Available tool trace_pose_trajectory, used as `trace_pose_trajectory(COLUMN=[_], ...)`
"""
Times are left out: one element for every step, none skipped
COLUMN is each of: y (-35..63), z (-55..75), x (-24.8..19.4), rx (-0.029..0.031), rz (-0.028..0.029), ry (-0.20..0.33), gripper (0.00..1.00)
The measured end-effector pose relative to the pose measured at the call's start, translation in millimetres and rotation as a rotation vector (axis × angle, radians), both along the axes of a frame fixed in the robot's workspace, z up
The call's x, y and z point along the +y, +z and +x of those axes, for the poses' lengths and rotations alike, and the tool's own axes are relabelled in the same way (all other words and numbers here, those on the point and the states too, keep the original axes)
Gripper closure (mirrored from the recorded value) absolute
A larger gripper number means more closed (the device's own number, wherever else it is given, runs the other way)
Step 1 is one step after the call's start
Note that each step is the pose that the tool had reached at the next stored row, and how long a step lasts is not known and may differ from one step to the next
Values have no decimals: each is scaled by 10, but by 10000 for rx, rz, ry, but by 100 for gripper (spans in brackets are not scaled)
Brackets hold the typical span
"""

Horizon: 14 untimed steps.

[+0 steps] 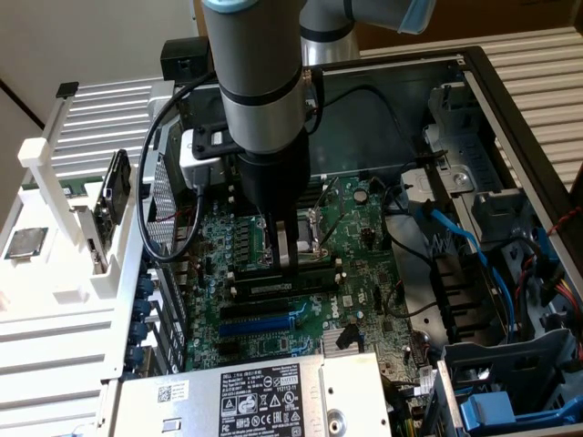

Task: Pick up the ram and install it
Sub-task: 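Press down the ram until it locks into place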

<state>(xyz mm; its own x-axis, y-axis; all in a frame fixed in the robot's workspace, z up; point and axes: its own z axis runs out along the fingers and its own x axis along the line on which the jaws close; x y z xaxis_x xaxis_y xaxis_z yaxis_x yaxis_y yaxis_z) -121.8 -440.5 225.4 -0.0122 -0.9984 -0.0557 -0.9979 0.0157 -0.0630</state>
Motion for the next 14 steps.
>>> trace_pose_trajectory(y=[2, 22, 46, 78, 105, 128, 150, 242, 242, 242, 242, 242, 243, 243], z=[0, 1, 0, -1, 0, 0, 0, 0, 0, 0, 0, 0, 0, 0], x=[0, 2, 3, 1, 1, 0, 1, 0, 0, 1, 1, 0, 0, 0], rx=[3, 7, 13, 21, 28, 31, 34, 42, 42, 42, 42, 42, 43, 43], rz=[3, 26, 40, 32, 32, 39, 45, 77, 81, 83, 84, 83, 82, 82], ry=[0, 0, -3, -3, -2, -1, -1, 0, -1, -1, 0, 0, -1, 0], gripper=[90, 90, 90, 90, 90, 90, 90, 90, 90, 90, 90, 90, 90, 90])
